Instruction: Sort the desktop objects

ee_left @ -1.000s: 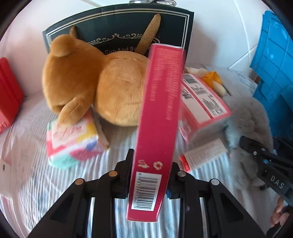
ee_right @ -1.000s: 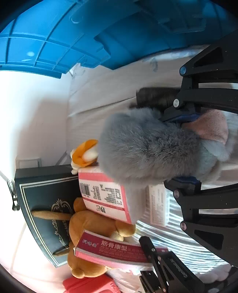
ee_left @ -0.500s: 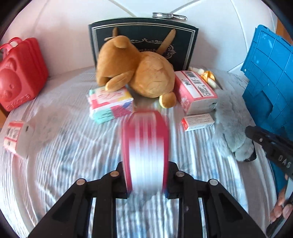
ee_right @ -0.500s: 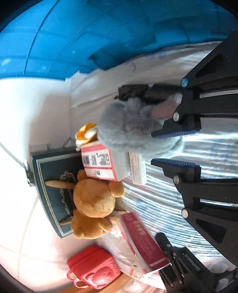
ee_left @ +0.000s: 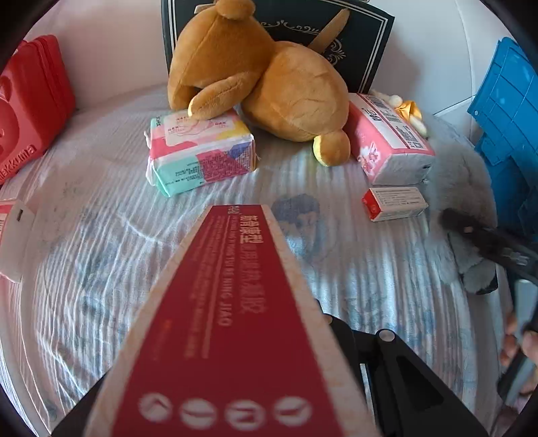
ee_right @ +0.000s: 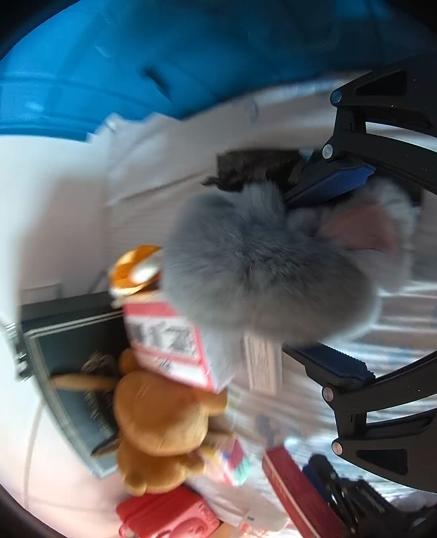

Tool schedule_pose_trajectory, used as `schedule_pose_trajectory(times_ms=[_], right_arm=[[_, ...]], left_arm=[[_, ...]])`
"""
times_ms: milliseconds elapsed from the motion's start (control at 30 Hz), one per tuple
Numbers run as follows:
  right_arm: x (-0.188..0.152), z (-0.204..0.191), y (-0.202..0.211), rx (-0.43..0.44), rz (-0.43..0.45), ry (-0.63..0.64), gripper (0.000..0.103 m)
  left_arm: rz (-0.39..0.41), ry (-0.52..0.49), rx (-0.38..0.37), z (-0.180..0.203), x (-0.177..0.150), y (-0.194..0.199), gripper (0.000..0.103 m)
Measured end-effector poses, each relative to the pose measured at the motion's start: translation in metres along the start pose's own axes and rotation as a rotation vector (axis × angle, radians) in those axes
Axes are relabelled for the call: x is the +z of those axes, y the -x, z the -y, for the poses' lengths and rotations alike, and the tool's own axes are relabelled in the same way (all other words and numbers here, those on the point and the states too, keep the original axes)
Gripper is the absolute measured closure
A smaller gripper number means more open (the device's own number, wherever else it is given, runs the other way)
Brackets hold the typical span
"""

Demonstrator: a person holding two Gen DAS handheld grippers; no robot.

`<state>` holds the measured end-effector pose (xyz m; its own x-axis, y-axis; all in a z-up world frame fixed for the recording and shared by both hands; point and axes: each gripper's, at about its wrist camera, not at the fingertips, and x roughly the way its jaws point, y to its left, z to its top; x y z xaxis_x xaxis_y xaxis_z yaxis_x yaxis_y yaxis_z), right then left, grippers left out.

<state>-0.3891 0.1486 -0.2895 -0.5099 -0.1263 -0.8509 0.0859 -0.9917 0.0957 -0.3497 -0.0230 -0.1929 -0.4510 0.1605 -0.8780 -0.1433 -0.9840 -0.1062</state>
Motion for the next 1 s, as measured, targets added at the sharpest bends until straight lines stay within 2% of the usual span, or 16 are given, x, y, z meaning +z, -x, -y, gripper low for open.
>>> schedule_pose_trajectory(times_ms=[67, 100, 267, 400, 500, 700, 833, 867, 933, 1000], right_arm=[[-0.002, 0.002, -0.016, 0.037, -0.032, -0.011, 0.045], [-0.004, 0.0, -0.018, 0.034, -0.02, -0.007, 0.05], [-0.026, -0.02, -0.024, 0.065, -0.043, 0.051, 0.052], [-0.056, -0.033, -0.02, 0.102, -0.072, 0.085, 0.052], [-0.082, -0.042, -0.017, 0.097, -0.089, 0.129, 0.052], [-0.103, -0.042, -0.021, 0.126, -0.128, 0.104, 0.05], [-0.108, -0.041, -0.029, 0.107, -0.144, 0.114, 0.044], [-0.108, -0.04, -0.031, 0.107, -0.148, 0.106, 0.037], [-0.107, -0.034, -0.037, 0.122, -0.156, 0.076, 0.029], [-0.105, -0.033, -0.041, 0.115, -0.16, 0.063, 0.026]], left_arm=[[-0.004, -0.007, 0.0, -0.005, -0.003, 0.005, 0.084], [-0.011, -0.008, -0.009, -0.008, -0.006, 0.008, 0.084], [-0.062, 0.033, -0.058, -0.024, -0.027, 0.028, 0.084], [-0.079, 0.043, -0.051, -0.031, -0.046, 0.047, 0.084], [-0.117, 0.043, -0.03, -0.029, -0.057, 0.064, 0.084], [-0.161, 0.055, 0.002, -0.041, -0.084, 0.082, 0.084], [-0.122, 0.051, -0.007, -0.041, -0.078, 0.088, 0.084], [-0.108, 0.041, -0.004, -0.037, -0.072, 0.087, 0.084], [-0.088, 0.013, -0.003, -0.027, -0.056, 0.081, 0.084], [-0.08, -0.006, 0.017, -0.015, -0.039, 0.072, 0.084]])
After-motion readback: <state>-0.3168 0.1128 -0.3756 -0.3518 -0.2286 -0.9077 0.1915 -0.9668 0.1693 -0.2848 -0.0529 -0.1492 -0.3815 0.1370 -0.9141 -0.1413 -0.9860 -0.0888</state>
